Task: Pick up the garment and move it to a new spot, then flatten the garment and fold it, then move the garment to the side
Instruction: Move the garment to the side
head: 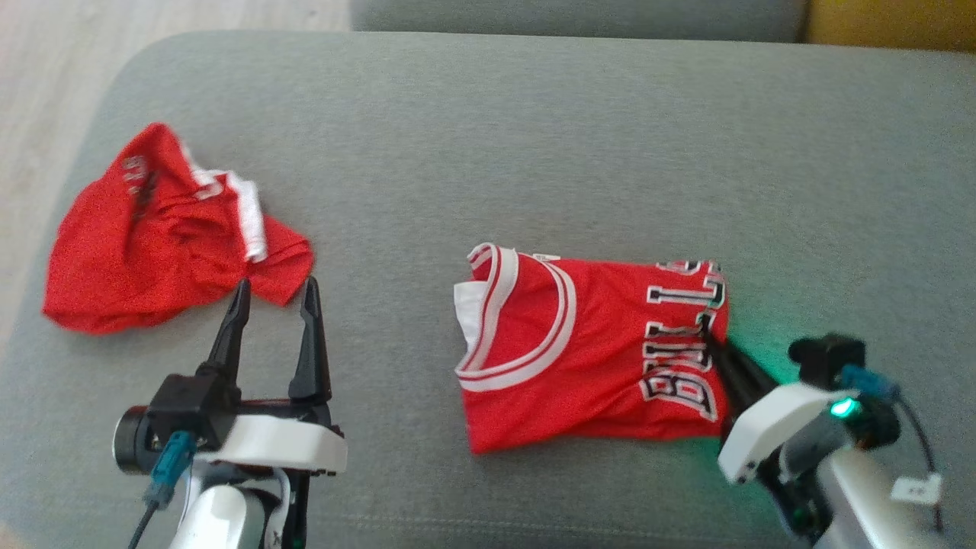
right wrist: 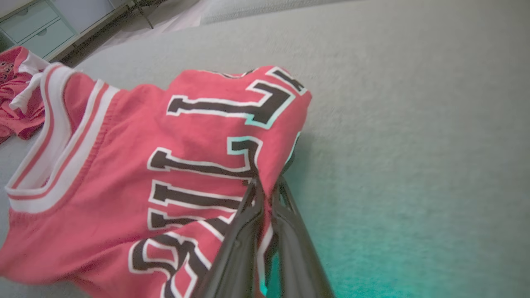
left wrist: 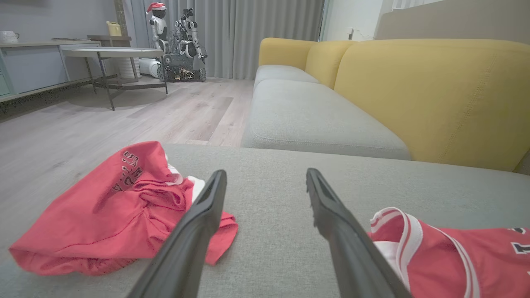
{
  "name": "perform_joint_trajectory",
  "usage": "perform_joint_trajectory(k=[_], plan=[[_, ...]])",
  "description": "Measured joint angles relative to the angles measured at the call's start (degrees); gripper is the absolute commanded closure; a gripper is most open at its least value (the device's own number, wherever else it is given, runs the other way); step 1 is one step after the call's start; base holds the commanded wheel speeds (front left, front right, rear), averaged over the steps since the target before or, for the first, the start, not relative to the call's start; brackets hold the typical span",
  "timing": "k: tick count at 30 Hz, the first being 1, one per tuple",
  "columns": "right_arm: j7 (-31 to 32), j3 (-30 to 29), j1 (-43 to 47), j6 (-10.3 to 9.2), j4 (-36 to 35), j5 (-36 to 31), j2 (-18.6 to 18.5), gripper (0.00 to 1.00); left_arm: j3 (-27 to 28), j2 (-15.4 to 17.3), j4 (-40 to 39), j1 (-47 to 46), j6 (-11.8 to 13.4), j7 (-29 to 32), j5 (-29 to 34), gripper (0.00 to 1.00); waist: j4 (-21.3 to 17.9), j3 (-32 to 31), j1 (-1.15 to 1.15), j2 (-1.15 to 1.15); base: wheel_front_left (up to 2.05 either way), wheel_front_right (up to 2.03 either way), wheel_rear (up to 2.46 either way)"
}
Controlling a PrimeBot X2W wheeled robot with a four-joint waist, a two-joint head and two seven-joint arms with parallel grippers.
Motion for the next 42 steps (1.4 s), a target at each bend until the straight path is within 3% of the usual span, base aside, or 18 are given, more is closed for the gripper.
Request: perform_joint_trajectory(k=[5, 12, 19, 28, 35, 42], plan=[[-0.1, -0.6, -2.9, 0.00, -1.8, -0.8, -4.5, 1.00, 0.1, -0.3, -0.5, 0.0, -1.0, -0.2, 0.5, 0.00, -3.6, 0.4, 0.00, 0.00, 0.00, 0.00, 0.00], [0.5, -9.1, -5.6, 0.00, -2.6, -1.7, -13.6, 1.00, -0.2, -0.7, -0.7, -3.2, -2.1, -0.3, 1.7, 0.00, -7.9, 3.0, 0.00, 0.00, 0.00, 0.00, 0.00], [0.9, -17.1, -12.7, -0.01, -1.8, -2.4, -19.1, 1.00, -0.2, -0.9, -0.7, -6.9, -3.0, -0.4, 3.0, 0.00, -10.6, 7.6, 0.00, 0.00, 0.00, 0.00, 0.00], [0.7, -19.4, -21.2, 0.00, 1.5, -2.2, -19.2, 1.00, -0.5, 0.0, -0.7, -11.0, -4.3, -0.4, 4.8, 0.00, -16.0, 13.7, 0.00, 0.00, 0.00, 0.00, 0.00], [-2.3, -15.2, -26.7, 0.00, 7.3, -0.5, -18.9, 1.00, -1.9, 1.6, -0.8, -15.0, -5.5, 0.7, 6.5, 0.00, -20.6, 17.7, 0.00, 0.00, 0.00, 0.00, 0.00], [-4.8, -13.2, -31.3, 0.00, 14.4, 0.8, -19.0, 1.00, -2.4, 1.9, -1.3, -16.6, -5.6, 1.2, 7.0, 0.00, -22.0, 20.5, 0.00, 0.00, 0.00, 0.00, 0.00]])
